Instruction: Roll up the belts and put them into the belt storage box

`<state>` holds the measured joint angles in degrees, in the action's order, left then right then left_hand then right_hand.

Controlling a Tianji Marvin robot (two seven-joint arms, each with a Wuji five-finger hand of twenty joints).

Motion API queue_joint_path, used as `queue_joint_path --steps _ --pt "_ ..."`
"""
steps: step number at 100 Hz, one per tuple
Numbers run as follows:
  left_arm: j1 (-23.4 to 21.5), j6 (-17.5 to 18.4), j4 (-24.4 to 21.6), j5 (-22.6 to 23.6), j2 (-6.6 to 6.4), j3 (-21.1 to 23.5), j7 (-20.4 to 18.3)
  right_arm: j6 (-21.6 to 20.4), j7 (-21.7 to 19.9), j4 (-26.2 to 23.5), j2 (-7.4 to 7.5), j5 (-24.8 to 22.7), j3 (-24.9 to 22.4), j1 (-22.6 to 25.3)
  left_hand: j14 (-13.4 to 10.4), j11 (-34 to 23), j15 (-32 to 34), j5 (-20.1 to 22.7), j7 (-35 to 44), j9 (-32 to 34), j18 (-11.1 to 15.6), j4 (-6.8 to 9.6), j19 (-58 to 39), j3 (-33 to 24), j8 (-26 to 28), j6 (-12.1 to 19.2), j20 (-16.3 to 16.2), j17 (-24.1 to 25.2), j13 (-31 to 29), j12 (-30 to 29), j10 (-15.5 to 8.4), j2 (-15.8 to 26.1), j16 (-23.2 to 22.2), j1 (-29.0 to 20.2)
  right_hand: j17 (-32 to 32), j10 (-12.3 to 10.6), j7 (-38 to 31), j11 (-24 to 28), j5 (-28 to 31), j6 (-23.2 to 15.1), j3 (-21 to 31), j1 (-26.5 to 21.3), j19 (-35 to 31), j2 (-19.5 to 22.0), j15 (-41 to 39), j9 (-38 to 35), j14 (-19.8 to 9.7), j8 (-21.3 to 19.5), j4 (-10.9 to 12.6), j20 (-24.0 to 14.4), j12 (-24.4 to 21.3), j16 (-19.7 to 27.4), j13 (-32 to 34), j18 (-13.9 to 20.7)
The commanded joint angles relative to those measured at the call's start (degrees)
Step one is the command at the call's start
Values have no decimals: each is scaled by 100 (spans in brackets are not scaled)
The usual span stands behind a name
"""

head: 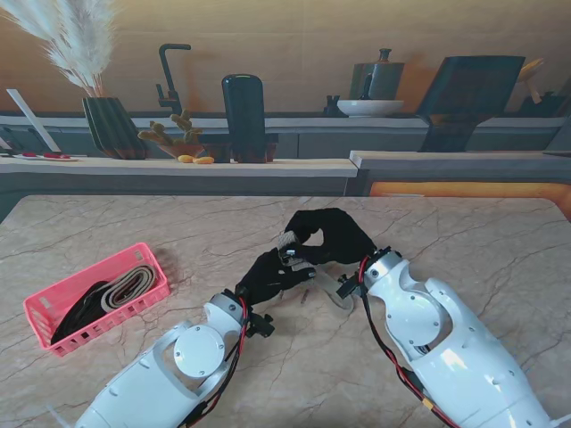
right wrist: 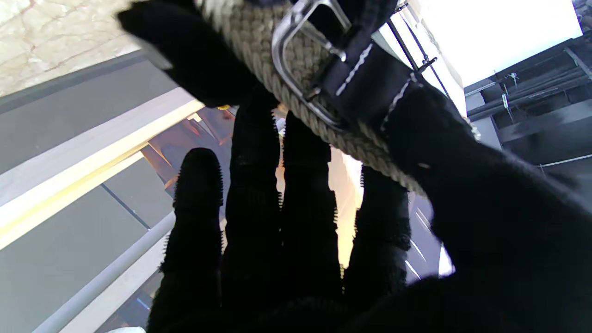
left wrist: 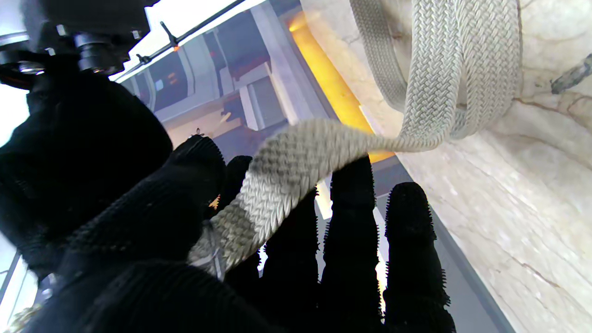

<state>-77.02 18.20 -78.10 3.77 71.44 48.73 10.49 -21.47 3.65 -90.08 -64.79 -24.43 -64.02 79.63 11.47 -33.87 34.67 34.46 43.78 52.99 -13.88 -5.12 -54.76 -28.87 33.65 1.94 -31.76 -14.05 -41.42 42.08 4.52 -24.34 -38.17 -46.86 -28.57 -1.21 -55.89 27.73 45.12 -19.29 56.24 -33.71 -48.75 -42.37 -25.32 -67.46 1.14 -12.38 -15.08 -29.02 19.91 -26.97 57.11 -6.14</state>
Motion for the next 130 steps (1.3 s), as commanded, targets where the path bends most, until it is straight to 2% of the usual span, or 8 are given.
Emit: queue_joint_path --steps 1,25,38,61,69,80,97,130 --pt "-10 2 17 24 41 2 -4 -25 -27 -194 -34 7 -23 -13 -200 477 -516 -180 -377 -419 31 -176 223 -282 26 42 54 109 368 -718 -75 -199 336 299 -49 59 -758 107 499 -448 264 -432 -191 284 -260 -214 -316 -391 17 61 71 -194 311 103" --pt "19 -121 59 -45 100 -41 91 -54 -63 -501 -35 62 -71 -67 -378 1341 -1325 -97 -473 -872 186 -234 831 -213 54 163 247 324 881 -1737 -38 -199 953 23 -63 131 -693 225 434 -305 230 -487 -235 378 -378 -255 -268 -576 27 80 77 -278 350 81" --pt "42 -193 112 -166 142 -85 111 -64 -48 -691 -34 26 -135 -81 -405 1294 -1292 -5 -194 -717 205 -137 811 301 -44 299 255 275 780 -1852 -64 16 1042 -454 -75 145 -669 288 378 -270 202 -515 -251 439 -415 -266 -257 -672 35 90 80 -303 370 87" --pt "-5 -291 62 -643 205 -112 51 -83 -26 -947 -20 -134 -306 -101 -362 1170 -988 203 95 -267 213 -51 532 1354 -263 309 279 197 410 -1866 -12 1095 1085 -1498 -70 117 -630 310 353 -319 172 -500 -259 472 -420 -236 -291 -730 38 105 51 -310 347 120" --pt "-87 -296 -46 -850 204 -67 4 -132 15 -923 -11 -294 -341 -109 -332 1118 -871 60 -3 -199 185 54 440 1396 -305 235 253 166 337 -1779 4 984 1057 -1452 -69 110 -627 315 340 -328 160 -492 -263 487 -421 -218 -294 -741 36 107 48 -312 339 124" --pt "-173 -240 -163 -902 191 -3 17 -251 185 -807 -6 -636 -363 -107 -262 901 -550 104 44 92 158 -72 231 916 -264 207 189 43 47 -1594 -10 890 957 -1182 -63 90 -618 332 311 -355 136 -484 -266 524 -419 -182 -301 -757 35 112 49 -313 320 128" --pt "-315 -276 -365 -1108 181 103 19 -317 356 -606 1 -937 -384 -104 -119 645 -85 110 201 439 197 53 -157 2003 -420 94 210 -128 -264 -1690 53 1349 910 -1908 -57 88 -614 346 282 -374 121 -491 -269 584 -420 -153 -303 -770 39 121 36 -313 296 105" --pt "-370 -445 -459 -1463 239 155 82 -316 528 -357 -9 -1079 -412 -60 -91 455 236 40 214 658 193 71 -430 2087 -498 -132 116 -246 -465 -1635 34 1414 806 -2002 -22 74 -607 362 248 -418 61 -491 -266 630 -419 -107 -305 -775 42 136 7 -308 246 98"
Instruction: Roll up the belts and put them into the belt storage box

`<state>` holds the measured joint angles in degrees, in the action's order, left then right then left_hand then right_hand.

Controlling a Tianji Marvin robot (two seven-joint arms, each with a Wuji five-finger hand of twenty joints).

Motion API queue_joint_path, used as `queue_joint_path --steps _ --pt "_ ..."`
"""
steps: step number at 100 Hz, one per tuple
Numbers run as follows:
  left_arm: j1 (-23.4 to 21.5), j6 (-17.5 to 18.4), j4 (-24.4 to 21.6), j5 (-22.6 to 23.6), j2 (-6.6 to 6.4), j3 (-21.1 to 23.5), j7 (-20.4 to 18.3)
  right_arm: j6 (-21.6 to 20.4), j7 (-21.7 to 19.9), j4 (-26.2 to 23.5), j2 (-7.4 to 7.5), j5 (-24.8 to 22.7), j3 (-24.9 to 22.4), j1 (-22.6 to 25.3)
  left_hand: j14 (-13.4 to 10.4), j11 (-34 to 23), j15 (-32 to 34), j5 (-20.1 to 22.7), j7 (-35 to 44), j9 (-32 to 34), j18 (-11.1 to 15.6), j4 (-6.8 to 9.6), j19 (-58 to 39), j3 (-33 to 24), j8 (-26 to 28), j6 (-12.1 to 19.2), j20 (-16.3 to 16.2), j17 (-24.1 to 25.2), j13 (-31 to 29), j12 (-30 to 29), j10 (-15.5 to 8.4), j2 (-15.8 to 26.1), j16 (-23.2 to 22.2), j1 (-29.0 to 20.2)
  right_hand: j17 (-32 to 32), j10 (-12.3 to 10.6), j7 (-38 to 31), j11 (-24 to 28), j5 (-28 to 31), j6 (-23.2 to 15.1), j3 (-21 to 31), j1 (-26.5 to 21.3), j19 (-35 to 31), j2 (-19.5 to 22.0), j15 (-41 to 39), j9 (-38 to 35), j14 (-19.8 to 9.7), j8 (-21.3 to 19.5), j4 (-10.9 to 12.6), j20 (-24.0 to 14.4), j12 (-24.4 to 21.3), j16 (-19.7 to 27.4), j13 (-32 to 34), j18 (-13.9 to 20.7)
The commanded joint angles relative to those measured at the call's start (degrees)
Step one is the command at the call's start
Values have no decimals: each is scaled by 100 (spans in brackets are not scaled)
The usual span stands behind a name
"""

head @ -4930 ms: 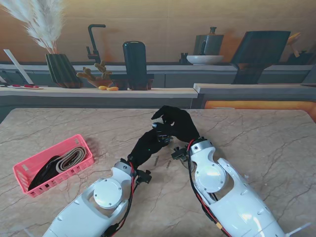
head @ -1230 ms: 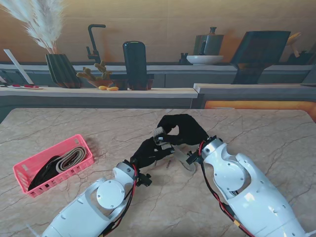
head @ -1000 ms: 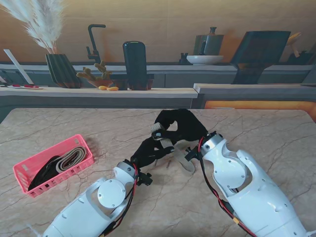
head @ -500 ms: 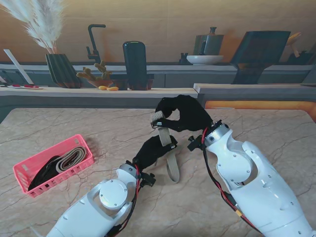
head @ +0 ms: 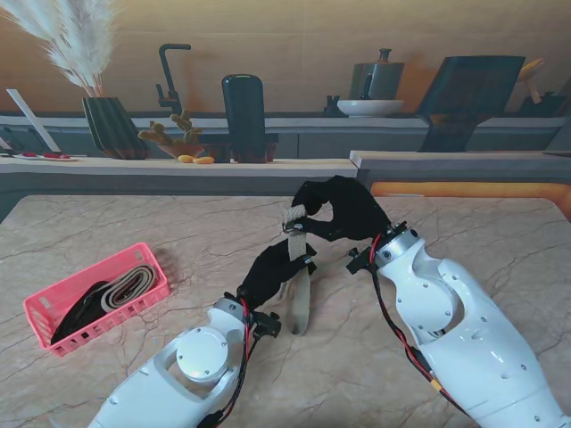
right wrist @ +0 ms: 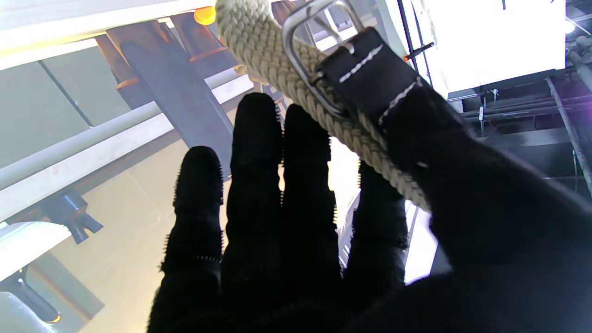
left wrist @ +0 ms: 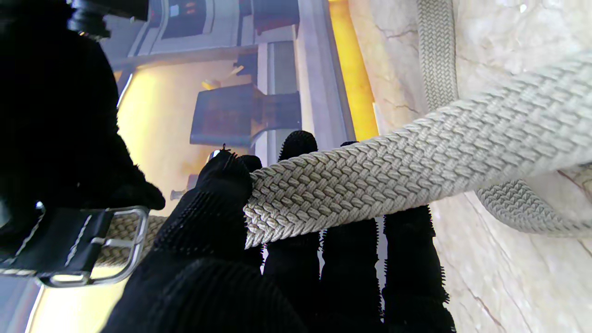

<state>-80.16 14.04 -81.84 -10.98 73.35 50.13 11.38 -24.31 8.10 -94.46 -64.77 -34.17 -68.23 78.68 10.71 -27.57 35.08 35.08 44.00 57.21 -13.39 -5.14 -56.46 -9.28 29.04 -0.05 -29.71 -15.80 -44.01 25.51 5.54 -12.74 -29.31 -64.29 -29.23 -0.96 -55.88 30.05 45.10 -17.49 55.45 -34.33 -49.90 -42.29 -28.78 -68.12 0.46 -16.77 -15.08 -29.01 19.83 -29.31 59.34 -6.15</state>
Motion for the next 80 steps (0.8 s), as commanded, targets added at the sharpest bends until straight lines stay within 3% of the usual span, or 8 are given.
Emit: queue_joint_path --steps 1,17,48,72,75,76,80 --pt "-56 -32 -87 7 48 15 -8 -43 103 94 -12 -133 11 31 -17 -175 215 -26 207 244 144 68 -281 137 -43 62 -92 -75 -214 11 -60 260 -80 -269 44 47 -608 130 249 -599 139 -431 -151 623 -73 -38 -237 -337 43 135 15 -73 23 98" --pt "-77 -11 -112 4 31 19 -48 -168 304 256 -6 -444 54 -29 85 -281 359 -34 340 295 136 74 -370 175 -37 -46 -80 -130 -294 2 52 288 -69 -448 62 32 -618 139 206 -639 105 -436 -149 671 -61 23 -233 -349 46 145 9 -62 -27 67" --pt "-142 44 -160 4 52 22 61 -344 686 654 12 -979 222 -159 88 -370 411 -137 530 199 148 102 -375 296 75 -8 -49 -79 -222 44 1 324 -79 -504 108 41 -655 193 168 -670 62 -482 -173 721 -79 107 -200 -358 60 158 16 -49 -100 20" --pt "-196 13 -207 -15 88 70 224 -283 632 877 28 -953 317 -138 22 -248 391 -213 455 86 172 105 -380 395 -16 56 -46 -61 -183 -48 -58 357 -78 -443 138 51 -662 229 171 -673 45 -465 -201 712 -105 124 -196 -337 61 171 0 -36 -129 -7" --pt "-199 9 -210 -17 88 76 229 -265 586 893 29 -905 329 -129 1 -166 364 -246 392 42 175 177 -379 400 -72 57 -42 -60 -167 -130 -89 230 -73 -355 141 48 -659 232 173 -672 45 -459 -203 710 -105 125 -190 -332 61 173 -2 -33 -137 -12" --pt "-200 9 -211 -18 88 78 230 -259 566 899 29 -885 333 -125 3 -161 338 -268 348 23 169 137 -379 -99 -46 55 -32 -61 -156 -176 -94 69 -86 -25 148 46 -659 233 175 -670 44 -455 -201 711 -105 125 -188 -330 60 174 -2 -32 -139 -13" --pt "-203 4 -216 -17 84 84 223 -238 499 923 30 -810 352 -115 -43 4 216 -387 175 -161 202 25 -289 -1150 -73 53 -5 13 -17 -115 -107 -425 -63 747 155 45 -650 237 181 -684 44 -449 -201 704 -104 126 -183 -318 60 178 -5 -28 -146 -15"
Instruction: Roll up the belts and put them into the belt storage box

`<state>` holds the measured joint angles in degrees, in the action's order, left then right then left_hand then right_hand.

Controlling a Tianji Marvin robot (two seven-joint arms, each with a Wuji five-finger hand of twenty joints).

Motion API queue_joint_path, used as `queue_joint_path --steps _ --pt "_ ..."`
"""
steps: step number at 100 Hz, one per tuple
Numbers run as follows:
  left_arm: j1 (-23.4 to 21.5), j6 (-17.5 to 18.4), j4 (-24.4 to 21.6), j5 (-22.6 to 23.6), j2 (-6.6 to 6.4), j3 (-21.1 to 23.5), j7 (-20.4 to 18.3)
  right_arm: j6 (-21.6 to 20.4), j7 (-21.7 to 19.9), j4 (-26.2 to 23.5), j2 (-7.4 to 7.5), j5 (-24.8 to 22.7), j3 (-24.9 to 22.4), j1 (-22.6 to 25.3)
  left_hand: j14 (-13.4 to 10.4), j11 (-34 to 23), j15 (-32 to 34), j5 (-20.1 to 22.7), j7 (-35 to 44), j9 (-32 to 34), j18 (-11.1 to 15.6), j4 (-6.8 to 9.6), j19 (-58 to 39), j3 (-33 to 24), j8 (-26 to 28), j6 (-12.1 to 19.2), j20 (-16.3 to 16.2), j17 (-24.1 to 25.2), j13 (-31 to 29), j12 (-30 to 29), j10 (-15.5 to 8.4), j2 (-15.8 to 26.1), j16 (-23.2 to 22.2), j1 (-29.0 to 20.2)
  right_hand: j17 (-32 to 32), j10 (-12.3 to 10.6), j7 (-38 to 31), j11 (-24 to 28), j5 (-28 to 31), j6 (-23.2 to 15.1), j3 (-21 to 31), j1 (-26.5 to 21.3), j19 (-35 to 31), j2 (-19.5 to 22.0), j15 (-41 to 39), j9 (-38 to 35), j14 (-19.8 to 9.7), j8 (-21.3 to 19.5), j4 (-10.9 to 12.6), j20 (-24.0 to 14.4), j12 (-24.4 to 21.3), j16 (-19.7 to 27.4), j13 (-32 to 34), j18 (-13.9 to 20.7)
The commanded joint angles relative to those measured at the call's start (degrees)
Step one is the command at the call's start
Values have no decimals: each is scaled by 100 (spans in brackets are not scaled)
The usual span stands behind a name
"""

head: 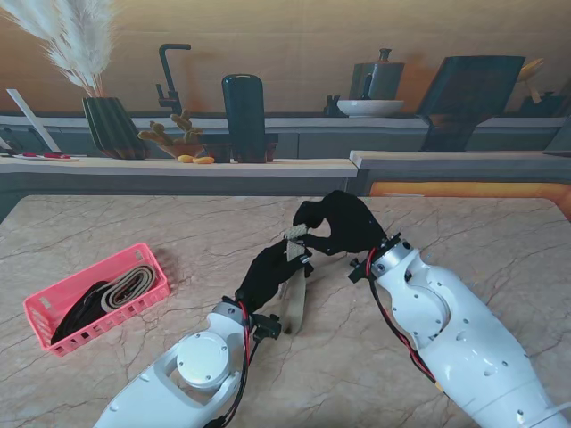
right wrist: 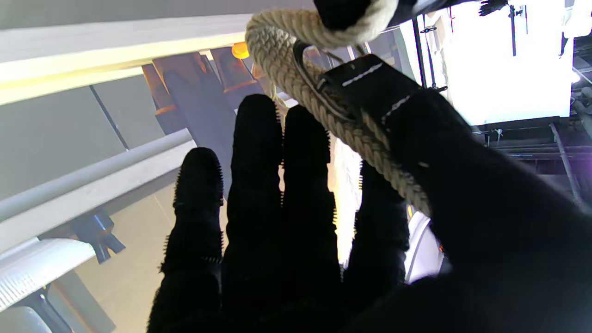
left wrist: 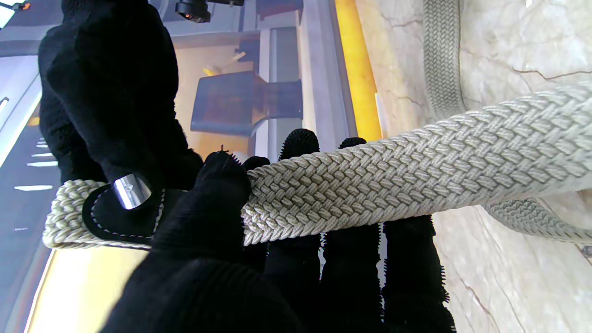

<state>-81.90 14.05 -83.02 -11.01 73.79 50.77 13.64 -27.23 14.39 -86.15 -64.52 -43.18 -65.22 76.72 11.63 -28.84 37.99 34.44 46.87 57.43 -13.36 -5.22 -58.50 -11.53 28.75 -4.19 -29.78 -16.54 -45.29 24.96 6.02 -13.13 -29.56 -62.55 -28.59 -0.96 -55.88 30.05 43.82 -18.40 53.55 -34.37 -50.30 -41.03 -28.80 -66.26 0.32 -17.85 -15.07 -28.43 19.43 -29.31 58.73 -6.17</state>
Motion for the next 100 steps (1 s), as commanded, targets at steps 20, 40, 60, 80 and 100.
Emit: queue_joint_path --steps 20,40,60,80,100 --pt "35 241 44 209 5 -4 -51 95 -234 221 19 163 128 103 -367 655 -968 -854 -1185 -1152 73 19 406 -2596 80 183 64 285 707 -500 -219 -1497 254 3486 101 50 -625 229 310 -588 237 -422 -158 586 -82 -46 -156 -171 58 129 20 -10 -114 -28" --pt "32 354 46 -82 -45 30 -337 70 -408 252 69 117 133 155 -349 762 -1295 -997 -1590 -1418 -31 -249 652 -2880 -6 -149 -25 397 878 -499 -32 -1906 321 4343 125 57 -584 190 292 -562 279 -382 -116 497 -12 44 -158 -94 57 147 33 19 -217 -90" --pt "2 389 5 -316 -52 68 -437 -7 -518 310 120 -14 177 168 -332 778 -1303 -1117 -1755 -1416 -46 -469 707 -3247 -53 -141 -76 346 807 -496 -31 -2009 289 4807 153 88 -410 120 -122 -493 436 -69 -36 141 113 352 -132 8 15 131 100 52 -383 -136" --pt "-84 271 -163 -840 -75 162 -671 -101 -462 352 150 -232 228 149 -269 521 -871 -1201 -1771 -1175 120 -502 398 -3335 -42 -183 -272 61 438 -374 -62 -1994 41 4752 191 102 -274 262 -514 -435 399 149 10 -220 109 611 -125 -5 -19 82 146 20 -492 -172" --pt "-167 182 -319 -1187 -85 221 -794 -136 -399 386 167 -375 275 128 -342 284 -593 -1200 -1482 -977 235 -243 184 -3255 93 -163 -307 -101 215 -247 -158 -1889 -62 3768 212 107 -44 340 -616 -269 386 242 39 -329 65 741 -128 -86 44 43 141 -20 -577 -207"
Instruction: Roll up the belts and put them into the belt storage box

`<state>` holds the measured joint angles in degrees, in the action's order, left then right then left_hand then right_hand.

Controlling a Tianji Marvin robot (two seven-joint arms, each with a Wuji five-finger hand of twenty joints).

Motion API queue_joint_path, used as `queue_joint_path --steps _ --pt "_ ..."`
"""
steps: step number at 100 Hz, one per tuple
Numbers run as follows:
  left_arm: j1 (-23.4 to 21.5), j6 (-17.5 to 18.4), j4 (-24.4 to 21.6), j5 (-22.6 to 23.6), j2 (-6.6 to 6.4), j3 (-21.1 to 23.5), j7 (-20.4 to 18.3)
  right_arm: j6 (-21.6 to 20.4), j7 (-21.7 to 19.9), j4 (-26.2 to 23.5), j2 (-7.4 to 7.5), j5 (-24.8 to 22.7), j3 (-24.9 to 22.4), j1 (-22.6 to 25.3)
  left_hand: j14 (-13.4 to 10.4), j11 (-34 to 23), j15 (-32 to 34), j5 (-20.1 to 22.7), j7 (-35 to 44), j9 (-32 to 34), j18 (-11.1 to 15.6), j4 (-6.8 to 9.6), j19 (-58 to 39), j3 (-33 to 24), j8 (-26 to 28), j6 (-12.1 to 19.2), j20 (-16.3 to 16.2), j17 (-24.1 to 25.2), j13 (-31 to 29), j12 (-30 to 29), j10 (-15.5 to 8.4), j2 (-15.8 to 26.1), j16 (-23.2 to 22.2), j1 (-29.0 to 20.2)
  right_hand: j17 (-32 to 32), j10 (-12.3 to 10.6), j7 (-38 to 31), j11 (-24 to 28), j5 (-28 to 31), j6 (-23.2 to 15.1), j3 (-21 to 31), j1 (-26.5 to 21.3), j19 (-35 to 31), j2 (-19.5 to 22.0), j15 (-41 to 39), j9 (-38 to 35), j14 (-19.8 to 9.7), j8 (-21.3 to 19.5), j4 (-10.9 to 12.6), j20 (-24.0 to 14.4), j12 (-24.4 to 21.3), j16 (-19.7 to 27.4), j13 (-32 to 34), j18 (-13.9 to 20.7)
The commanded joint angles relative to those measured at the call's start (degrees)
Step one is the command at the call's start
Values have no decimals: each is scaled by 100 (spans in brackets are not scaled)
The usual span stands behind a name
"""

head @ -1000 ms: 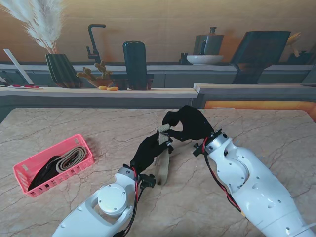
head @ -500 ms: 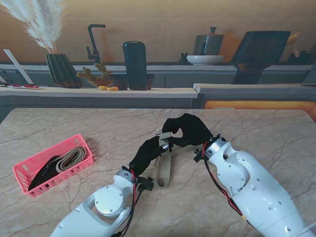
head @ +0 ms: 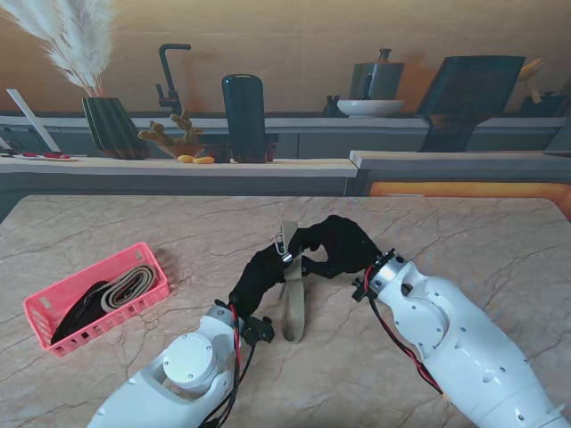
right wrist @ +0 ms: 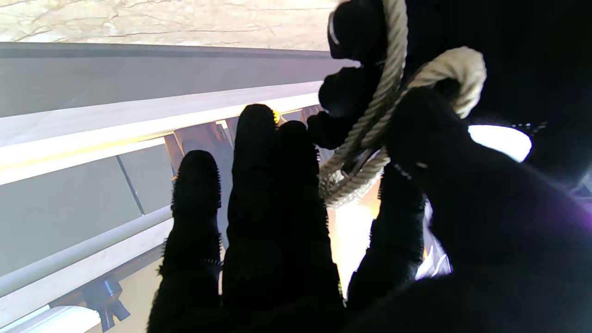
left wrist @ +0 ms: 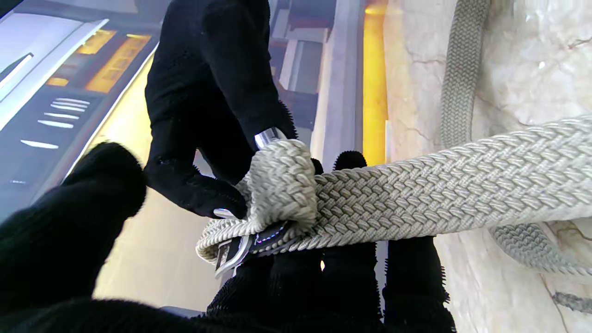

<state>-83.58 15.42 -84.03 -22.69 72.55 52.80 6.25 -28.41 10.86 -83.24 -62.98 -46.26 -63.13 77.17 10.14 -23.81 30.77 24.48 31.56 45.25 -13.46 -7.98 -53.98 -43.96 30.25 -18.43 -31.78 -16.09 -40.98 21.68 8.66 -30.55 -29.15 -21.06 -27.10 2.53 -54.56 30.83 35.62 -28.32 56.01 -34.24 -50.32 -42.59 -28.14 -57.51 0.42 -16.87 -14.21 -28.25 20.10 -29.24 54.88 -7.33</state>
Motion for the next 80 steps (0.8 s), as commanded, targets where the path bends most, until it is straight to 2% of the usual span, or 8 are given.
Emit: queue_joint_path --steps 1,11,23,28,38,45,62,80 --pt "-1 48 -222 -14 36 19 -60 -18 -42 95 12 -72 67 83 -209 -228 139 -206 63 252 258 60 -279 -19 -51 1273 -107 -167 -233 85 -445 -140 -105 -462 63 -241 -171 262 203 728 142 231 42 -171 -2 -128 -138 -189 -39 24 74 -27 -195 -90" --pt "-8 8 -255 88 -12 47 -151 -10 -5 91 12 -108 66 86 -334 -235 106 -305 185 241 353 322 -271 -33 -24 1351 -31 -258 -311 97 -591 20 -69 -1533 64 -242 23 304 158 808 196 279 61 -150 -44 -75 -135 -336 7 -15 59 -44 -227 -95" --pt "30 -11 -224 213 -82 62 -367 -6 28 43 13 -146 23 108 -432 -66 -115 -595 109 -97 400 613 3 -186 -69 1497 73 -168 -148 102 -742 432 -56 -2440 78 -228 301 326 -15 964 272 378 82 -42 -61 -8 -124 -419 171 -45 50 -47 -256 -101" --pt "37 -20 -219 205 -97 69 -430 -14 50 10 15 -183 -9 127 -446 68 -198 -651 134 -94 435 687 54 -257 -48 1535 51 -181 -152 459 -761 532 -136 -2806 96 -233 375 335 -93 1016 282 426 92 17 -67 3 -116 -436 210 -49 51 -49 -269 -107" --pt "31 -83 -241 190 -102 82 -449 -45 63 -68 18 -211 -75 177 -360 164 -393 -639 300 53 507 423 -62 -104 3 1604 -96 -390 -514 803 -774 588 -1031 -3911 128 -219 698 410 -225 998 359 581 105 99 -214 43 -87 -739 655 -102 70 -129 -300 -122" --pt "19 -152 -268 235 -70 78 -316 -85 68 -152 26 -257 -136 238 -322 -27 -54 -456 552 276 454 328 -421 173 74 1657 -256 -624 -795 876 -735 932 -1368 -4522 155 -209 840 491 -363 843 284 649 107 132 -434 58 -76 -885 701 -133 115 -264 -308 -127" --pt "19 -295 -273 296 -8 62 -73 -245 222 -494 37 -469 -393 508 -240 -413 783 -163 1023 341 326 387 -845 691 272 1766 -703 -680 -691 1114 -677 1491 -2019 -4952 150 -207 973 654 -554 615 147 812 50 165 -955 286 -113 -988 705 -257 271 -584 -440 -42" --pt "75 -322 -189 608 30 9 146 -215 512 -985 -27 -437 -801 930 -179 -828 1092 -240 1547 293 259 429 -991 1011 791 2031 -1151 -498 -514 2019 -833 1698 -2475 -5155 58 -204 844 818 -370 901 58 901 -123 272 -1348 485 -151 -1125 704 -408 404 -774 -462 75"
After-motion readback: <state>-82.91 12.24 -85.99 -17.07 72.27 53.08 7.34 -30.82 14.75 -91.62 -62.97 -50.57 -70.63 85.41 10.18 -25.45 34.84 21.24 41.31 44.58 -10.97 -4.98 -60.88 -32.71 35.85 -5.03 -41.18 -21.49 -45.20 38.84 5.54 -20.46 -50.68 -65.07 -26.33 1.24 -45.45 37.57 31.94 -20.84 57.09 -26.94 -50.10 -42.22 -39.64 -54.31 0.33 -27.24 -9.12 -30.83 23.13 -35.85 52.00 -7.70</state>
